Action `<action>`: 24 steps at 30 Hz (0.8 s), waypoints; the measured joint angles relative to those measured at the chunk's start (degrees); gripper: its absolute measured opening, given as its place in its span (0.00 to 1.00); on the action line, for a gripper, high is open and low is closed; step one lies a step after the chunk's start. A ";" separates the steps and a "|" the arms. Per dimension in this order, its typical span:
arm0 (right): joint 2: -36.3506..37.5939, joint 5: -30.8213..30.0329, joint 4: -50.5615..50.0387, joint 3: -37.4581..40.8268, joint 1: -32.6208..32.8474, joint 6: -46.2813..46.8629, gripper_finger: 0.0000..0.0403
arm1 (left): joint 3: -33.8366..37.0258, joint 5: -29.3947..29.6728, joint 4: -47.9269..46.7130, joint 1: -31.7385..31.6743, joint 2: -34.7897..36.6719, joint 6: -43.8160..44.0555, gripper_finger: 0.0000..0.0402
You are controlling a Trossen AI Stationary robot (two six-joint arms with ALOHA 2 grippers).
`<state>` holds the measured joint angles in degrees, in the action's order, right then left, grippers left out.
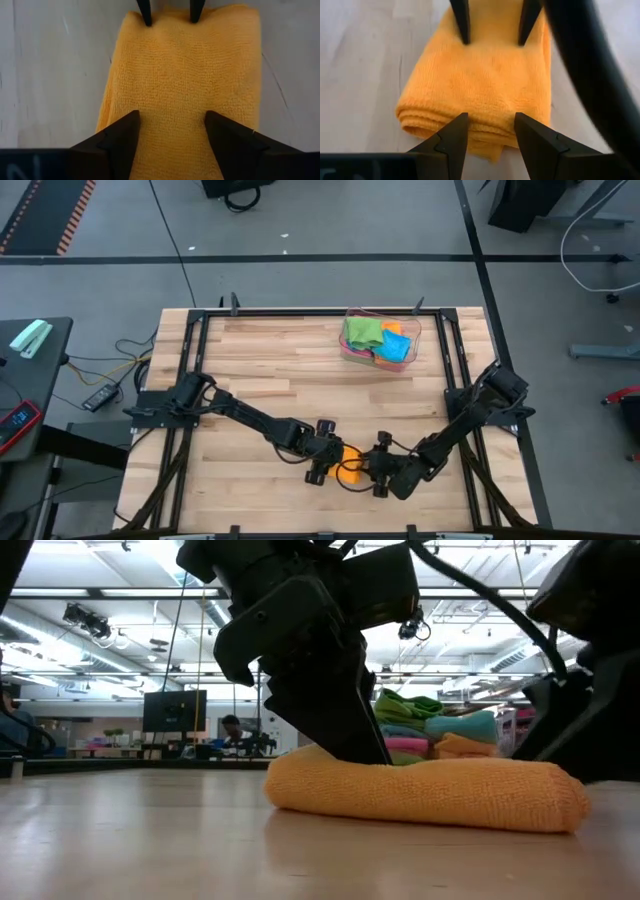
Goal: Fold microfiber towels
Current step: Fold the yellow towel, then stack the yellow towel on top of the blue towel
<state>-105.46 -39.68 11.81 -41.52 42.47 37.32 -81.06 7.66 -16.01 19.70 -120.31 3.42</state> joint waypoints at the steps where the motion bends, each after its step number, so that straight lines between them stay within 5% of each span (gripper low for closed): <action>1: -0.29 0.27 -0.36 -0.03 -0.04 0.24 0.43 | 0.00 0.00 0.04 0.07 0.00 0.00 0.59; 7: -2.12 1.05 -0.04 -0.20 0.29 2.15 0.43 | 0.04 0.04 -0.49 0.71 0.80 -0.36 0.58; 14: 5.59 -0.34 -8.02 -1.48 1.76 -2.10 0.43 | 0.03 -0.42 0.49 1.85 3.95 -1.65 0.58; 24: 2.38 5.24 -4.54 -8.76 2.85 -24.97 0.49 | 0.02 0.02 -0.15 1.00 1.77 1.82 0.55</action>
<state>-103.08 -34.44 7.26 -50.28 45.32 12.35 -81.03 7.68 -16.16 20.70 -118.54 5.24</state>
